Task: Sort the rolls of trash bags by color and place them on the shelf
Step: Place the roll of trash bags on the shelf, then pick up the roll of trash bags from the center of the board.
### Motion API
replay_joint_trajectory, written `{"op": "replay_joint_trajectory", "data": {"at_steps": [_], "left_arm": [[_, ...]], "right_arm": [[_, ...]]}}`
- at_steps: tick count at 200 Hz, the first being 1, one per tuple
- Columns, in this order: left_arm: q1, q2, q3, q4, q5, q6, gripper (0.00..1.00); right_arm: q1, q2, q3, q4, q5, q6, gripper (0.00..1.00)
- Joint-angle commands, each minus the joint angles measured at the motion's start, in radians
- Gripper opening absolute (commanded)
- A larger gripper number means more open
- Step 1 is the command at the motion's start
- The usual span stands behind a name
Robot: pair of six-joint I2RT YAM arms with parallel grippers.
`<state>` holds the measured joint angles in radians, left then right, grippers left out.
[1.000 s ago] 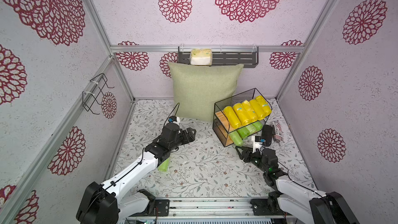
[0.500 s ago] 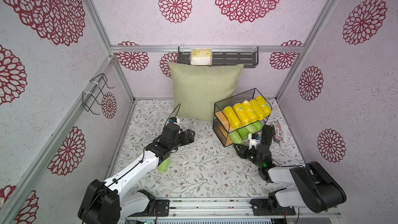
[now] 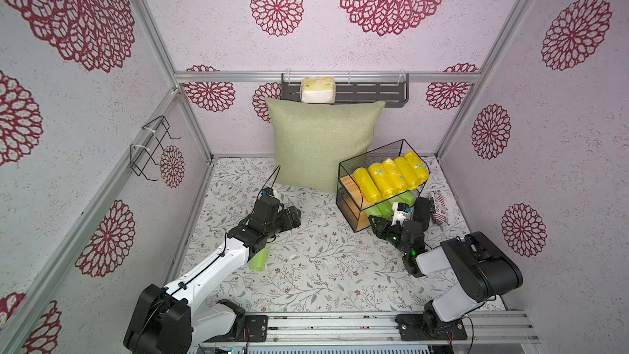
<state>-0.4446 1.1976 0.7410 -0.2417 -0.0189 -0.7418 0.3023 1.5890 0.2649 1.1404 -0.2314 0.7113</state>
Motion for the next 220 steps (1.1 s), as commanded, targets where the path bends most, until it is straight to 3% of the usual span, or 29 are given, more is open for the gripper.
{"op": "replay_joint_trajectory", "data": {"at_steps": [1,44,94,133,220], "left_arm": [[0.026,-0.04,-0.014,-0.084,-0.088,0.041,0.89],[0.076,-0.03,-0.014,-0.249,-0.245,0.11,0.9],[0.145,0.086,-0.029,-0.311,-0.212,0.076,0.9],[0.15,0.201,-0.005,-0.299,-0.161,0.089,0.89],[0.149,0.358,0.051,-0.257,-0.174,0.125,0.67]], "right_arm": [[-0.005,-0.078,-0.035,0.042,0.014,0.015,0.42],[0.003,-0.346,-0.106,-0.17,0.039,-0.055,0.53],[0.005,-0.59,-0.112,-0.414,0.06,-0.139,0.65],[0.007,-0.663,-0.113,-0.488,0.023,-0.162,0.67],[0.019,-0.711,-0.143,-0.522,-0.044,-0.137,0.68]]}}
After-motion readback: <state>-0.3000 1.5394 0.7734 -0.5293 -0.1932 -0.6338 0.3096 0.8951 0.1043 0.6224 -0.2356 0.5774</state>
